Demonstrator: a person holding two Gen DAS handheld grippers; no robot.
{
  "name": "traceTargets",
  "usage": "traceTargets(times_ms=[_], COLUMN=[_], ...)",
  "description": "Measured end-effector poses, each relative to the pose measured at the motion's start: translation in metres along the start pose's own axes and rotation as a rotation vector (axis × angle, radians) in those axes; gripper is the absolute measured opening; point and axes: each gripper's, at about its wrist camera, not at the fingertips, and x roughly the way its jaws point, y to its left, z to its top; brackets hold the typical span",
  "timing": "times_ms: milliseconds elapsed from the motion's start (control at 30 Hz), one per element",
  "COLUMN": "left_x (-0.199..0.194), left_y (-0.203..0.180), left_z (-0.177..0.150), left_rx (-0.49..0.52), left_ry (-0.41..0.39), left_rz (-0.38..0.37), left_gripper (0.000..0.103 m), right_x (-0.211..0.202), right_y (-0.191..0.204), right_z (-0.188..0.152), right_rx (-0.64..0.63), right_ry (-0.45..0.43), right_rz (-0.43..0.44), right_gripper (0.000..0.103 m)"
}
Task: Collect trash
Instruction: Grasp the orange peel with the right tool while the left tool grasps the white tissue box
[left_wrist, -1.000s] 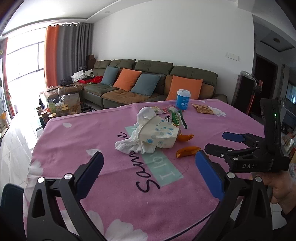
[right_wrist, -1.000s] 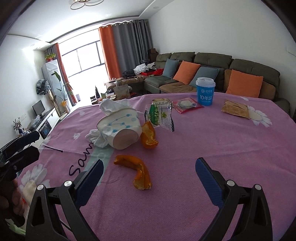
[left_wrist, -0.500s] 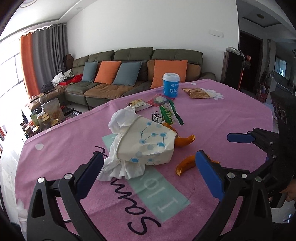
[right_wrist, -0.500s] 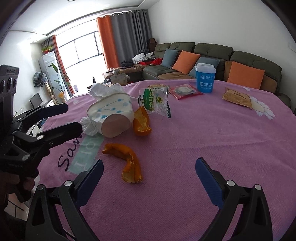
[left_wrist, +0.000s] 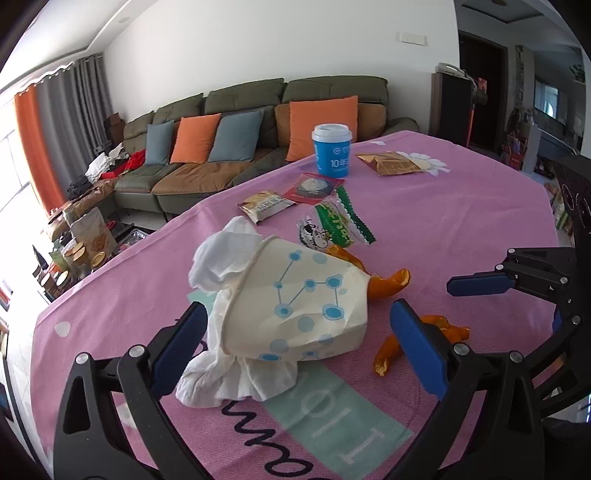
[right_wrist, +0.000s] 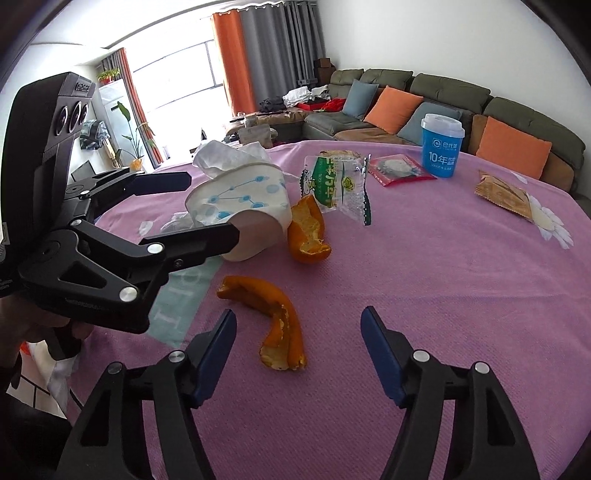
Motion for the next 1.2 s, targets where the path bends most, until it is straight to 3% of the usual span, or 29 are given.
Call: traceTargets(times_ms=[133,267,567,667,733,1200], left_x=[0.007,0.014,0.023,0.021,0.016,-0.037], left_y=[-0.005,-0.011,-0.013,-0.014,-0.017,-0.035], left_z=[0.003,0.003,0.002,0.001,-0.001,-0.018], left_rx=[0.048,0.091,0.1,0.111,0.123,0.099], left_ry=[0.002,0.031,0.073,0.066,0.045,-0.045], left_rz=[0.005,0.008,0.009,0.011,0.023,-0.018], left_gripper=[0.097,0.084,0.077,0.077,0.076,0.076], right_x=[-0.001,0.0,0.001,0.002,0.002,-0.019], right_y=[-0.001,-0.001,0.002,0.002,0.002,-0.01], right_z=[-0.001,-0.001,-0.002,-0.003,-0.004,-0.011], right_rx=[0.012,0.012,0.005,-0.001,-0.005,0.057], right_ry=[0.001,0.003,0.011,0.01,0.008,-0.023], right_rz=[0.013,0.023,0.041,0.039,0.041,0.048], right_gripper=[0.067,0.067,0.052,0.037,0.018,0.012])
